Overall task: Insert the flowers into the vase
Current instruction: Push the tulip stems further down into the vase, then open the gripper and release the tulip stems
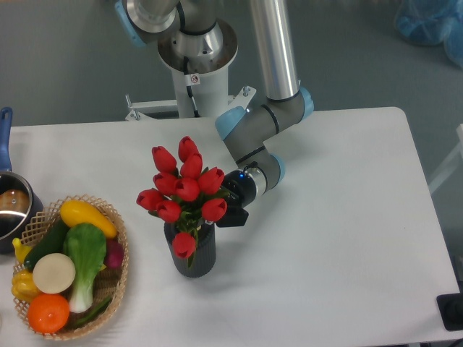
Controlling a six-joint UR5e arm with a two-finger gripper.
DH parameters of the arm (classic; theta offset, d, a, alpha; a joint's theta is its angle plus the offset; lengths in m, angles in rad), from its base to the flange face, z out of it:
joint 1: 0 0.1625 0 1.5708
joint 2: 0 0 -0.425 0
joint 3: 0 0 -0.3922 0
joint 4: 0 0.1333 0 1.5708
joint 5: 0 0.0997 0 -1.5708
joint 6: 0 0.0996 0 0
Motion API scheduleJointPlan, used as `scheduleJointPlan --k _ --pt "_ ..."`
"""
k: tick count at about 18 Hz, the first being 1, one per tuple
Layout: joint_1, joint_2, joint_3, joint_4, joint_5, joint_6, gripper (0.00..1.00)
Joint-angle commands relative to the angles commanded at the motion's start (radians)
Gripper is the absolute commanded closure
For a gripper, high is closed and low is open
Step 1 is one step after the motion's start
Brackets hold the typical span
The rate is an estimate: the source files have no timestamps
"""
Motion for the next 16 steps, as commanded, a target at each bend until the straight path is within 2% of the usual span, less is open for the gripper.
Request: scheduleJointPlan --k 4,8,11,13,16 --pt "0.000 0.002 -0.003 0.000 0.000 0.000 0.61" --pt "0.000 0.002 -0.003 0.000 0.000 0.018 0.45" --pt "0.000 0.002 -0.005 0.000 -0.002 0.023 0.38" --pt "0.002 0.002 -0.003 0.000 -0.002 0.028 0.28" --pt "0.005 0.003 -0.003 0.000 -0.002 0.031 0.24"
